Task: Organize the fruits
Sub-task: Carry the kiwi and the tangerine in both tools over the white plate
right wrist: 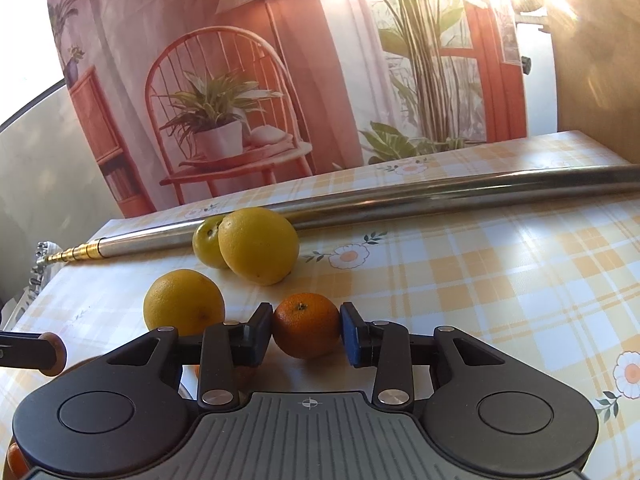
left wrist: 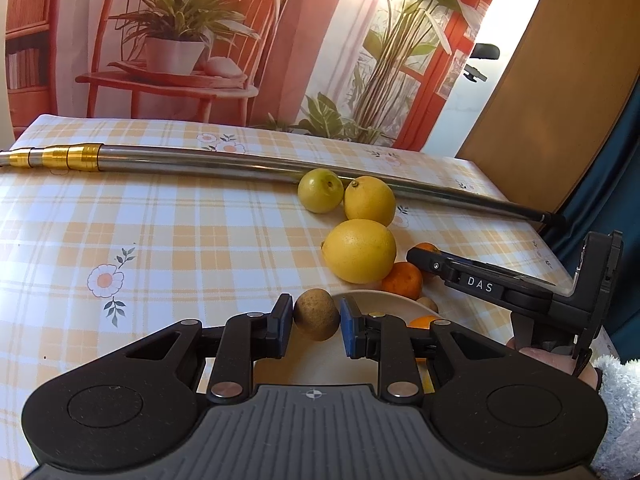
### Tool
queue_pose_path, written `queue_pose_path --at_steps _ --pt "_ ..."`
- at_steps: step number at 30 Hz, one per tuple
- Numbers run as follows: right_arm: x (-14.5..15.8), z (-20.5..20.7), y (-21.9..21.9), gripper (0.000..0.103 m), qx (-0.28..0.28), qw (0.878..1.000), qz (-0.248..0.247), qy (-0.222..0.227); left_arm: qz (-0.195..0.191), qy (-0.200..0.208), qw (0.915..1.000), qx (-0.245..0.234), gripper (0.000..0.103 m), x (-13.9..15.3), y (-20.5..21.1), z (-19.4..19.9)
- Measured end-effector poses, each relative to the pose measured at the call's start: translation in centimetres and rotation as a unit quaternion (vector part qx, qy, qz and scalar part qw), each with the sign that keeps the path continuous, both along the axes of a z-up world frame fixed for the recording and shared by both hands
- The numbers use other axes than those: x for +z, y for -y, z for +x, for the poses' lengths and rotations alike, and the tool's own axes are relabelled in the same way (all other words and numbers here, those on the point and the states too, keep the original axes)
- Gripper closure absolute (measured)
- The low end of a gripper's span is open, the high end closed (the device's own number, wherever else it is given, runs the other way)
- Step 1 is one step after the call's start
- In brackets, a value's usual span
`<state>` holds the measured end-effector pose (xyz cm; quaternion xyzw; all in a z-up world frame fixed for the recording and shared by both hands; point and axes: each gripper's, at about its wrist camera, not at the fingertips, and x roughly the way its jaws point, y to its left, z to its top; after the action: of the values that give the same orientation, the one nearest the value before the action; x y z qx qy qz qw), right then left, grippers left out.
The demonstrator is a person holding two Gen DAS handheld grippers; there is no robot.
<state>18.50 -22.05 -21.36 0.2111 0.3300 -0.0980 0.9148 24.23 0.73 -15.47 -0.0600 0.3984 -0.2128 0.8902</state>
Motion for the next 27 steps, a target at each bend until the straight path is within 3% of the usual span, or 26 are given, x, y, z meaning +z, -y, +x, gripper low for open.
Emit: queue_pose_path --at_steps 8,12,18,27 --pt "1.1 -1.1 -0.2 0.07 -0.014 1.0 -0.015 0.005 -0.007 0.012 0.9998 -0.016 0.076 1.0 -0.3 -1.6" --pt "2.2 -2.8 -0.5 0.07 -0.018 1.0 0.015 0.017 -0.01 0.007 0.9995 -0.029 0.076 1.0 -0.4 -3.1" --pt "4.8 -4.4 -3.0 0.07 0.024 0.999 -0.015 0.036 -0.004 0.007 0.9989 -0.045 0.076 0.8 -0.4 -5.0" --pt "7.1 -7.4 -5.1 0.07 0.049 0.998 -0.007 0.048 0.01 0.012 0.9978 -0.064 0.076 1.0 0.0 -6.9"
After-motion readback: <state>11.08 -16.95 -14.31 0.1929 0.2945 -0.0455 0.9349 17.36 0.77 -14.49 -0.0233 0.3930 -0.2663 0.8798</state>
